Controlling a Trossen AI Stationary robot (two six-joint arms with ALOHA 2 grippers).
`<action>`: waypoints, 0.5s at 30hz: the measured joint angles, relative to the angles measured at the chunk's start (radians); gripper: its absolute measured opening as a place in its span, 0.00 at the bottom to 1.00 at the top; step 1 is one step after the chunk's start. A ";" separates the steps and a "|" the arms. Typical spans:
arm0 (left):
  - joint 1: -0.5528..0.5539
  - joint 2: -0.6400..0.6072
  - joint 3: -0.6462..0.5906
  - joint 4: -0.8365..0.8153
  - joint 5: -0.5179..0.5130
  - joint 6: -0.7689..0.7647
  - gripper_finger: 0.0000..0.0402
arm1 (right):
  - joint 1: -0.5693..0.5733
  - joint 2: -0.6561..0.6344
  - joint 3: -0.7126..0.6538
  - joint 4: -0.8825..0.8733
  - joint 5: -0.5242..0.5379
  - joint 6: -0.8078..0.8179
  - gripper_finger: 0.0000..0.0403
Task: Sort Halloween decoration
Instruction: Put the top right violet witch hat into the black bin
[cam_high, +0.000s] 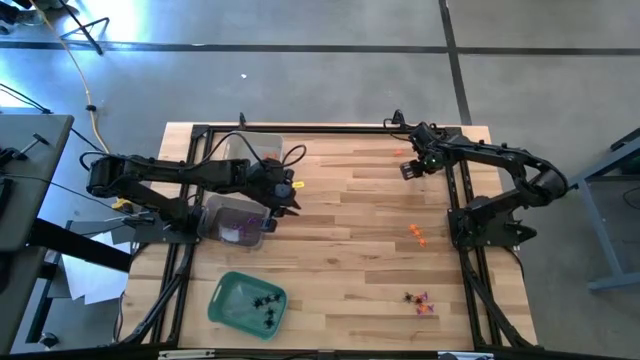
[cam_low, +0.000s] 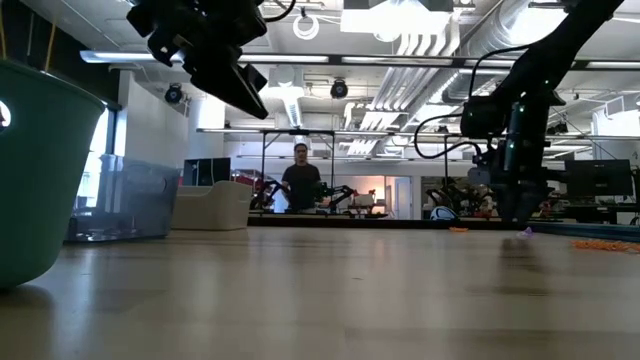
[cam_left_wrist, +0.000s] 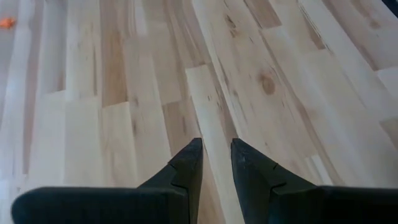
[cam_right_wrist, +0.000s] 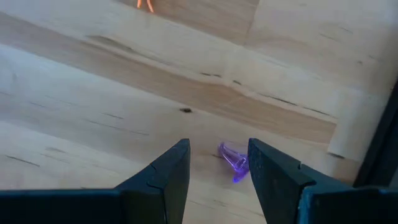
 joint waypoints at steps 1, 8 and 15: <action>0.001 0.000 0.000 -0.006 0.006 0.000 0.17 | 0.000 0.000 0.000 -0.002 0.000 -0.005 0.39; 0.026 -0.001 -0.031 0.023 0.070 -0.001 0.17 | 0.001 0.000 -0.001 -0.059 0.000 -0.111 0.39; 0.046 0.000 -0.074 0.093 0.148 -0.018 0.17 | 0.001 0.000 -0.001 -0.064 0.006 -0.147 0.39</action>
